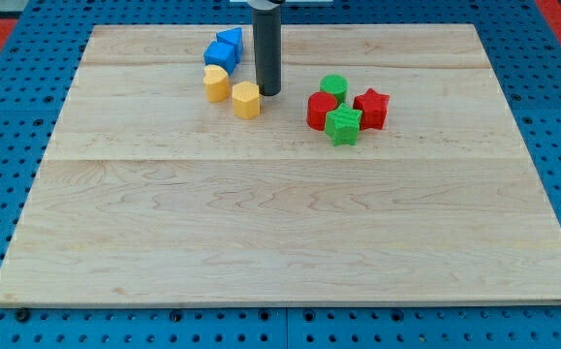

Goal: Push the yellow hexagon and yellow heart up a bit

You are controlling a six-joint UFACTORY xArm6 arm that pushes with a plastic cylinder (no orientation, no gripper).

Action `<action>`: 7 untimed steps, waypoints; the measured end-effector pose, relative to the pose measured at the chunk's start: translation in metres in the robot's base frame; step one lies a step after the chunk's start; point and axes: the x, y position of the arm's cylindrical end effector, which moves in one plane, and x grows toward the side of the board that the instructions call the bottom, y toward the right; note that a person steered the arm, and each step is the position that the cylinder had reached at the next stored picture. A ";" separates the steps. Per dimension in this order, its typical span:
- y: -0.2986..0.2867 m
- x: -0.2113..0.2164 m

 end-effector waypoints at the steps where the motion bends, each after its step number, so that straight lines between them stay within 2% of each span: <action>1: 0.007 0.015; 2: 0.029 0.040; 3: 0.036 0.046; 6: -0.039 0.026; 7: -0.047 0.022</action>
